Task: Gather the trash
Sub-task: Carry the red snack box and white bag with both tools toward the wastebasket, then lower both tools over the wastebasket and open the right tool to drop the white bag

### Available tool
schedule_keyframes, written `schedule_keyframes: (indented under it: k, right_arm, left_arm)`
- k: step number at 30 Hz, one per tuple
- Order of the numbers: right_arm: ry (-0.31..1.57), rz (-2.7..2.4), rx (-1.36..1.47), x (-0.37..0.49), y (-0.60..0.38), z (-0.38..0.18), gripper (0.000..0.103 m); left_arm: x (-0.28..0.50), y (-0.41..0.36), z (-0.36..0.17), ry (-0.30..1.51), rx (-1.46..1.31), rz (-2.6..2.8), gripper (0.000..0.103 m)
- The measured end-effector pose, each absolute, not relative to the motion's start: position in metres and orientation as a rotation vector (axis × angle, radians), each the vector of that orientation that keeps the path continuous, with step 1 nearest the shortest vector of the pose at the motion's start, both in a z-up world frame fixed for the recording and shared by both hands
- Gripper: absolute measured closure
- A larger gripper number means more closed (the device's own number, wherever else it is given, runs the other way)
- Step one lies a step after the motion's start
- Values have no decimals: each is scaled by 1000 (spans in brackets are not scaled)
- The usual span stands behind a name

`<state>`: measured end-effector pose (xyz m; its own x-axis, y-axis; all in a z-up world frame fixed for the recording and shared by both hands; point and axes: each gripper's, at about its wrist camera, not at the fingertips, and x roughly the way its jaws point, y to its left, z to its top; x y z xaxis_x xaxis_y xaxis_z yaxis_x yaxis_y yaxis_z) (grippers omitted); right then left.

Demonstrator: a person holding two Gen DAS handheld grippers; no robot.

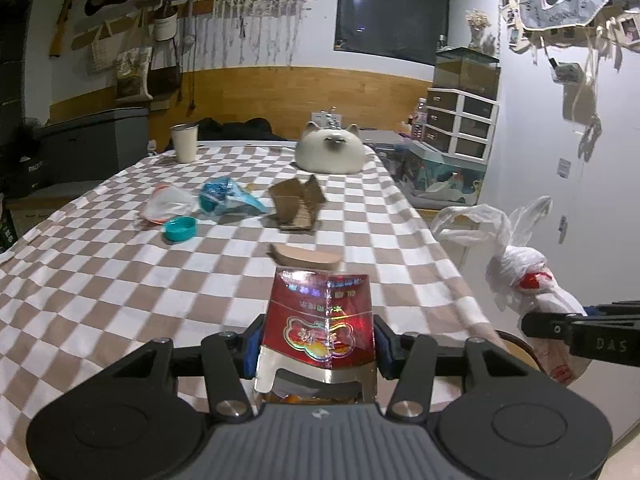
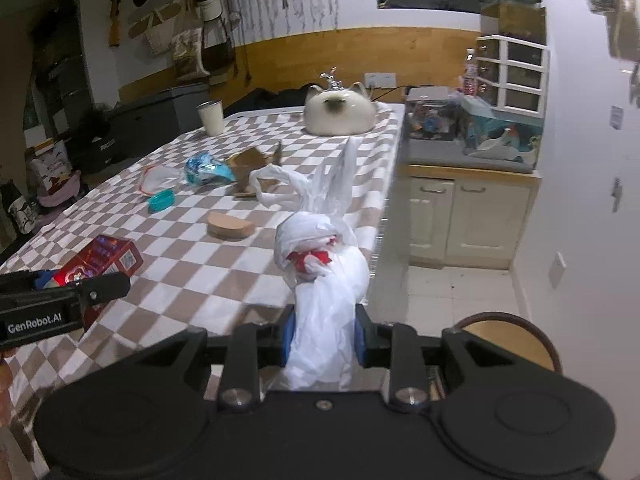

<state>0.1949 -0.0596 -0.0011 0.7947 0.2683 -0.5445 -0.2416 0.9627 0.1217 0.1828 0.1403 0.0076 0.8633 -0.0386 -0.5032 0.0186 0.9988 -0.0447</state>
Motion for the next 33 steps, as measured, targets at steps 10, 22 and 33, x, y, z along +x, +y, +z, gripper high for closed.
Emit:
schedule_keyframes:
  k: [10, 22, 33]
  right_arm:
    - [570, 197, 66, 173, -124, -4, 74]
    - [572, 111, 83, 161, -197, -18, 74]
    - [627, 22, 112, 168, -266, -51, 74]
  left_arm:
    - [183, 75, 6, 515, -26, -97, 50]
    - [196, -9, -9, 544, -10, -185, 50]
    - [226, -92, -44, 623, 1, -269, 50]
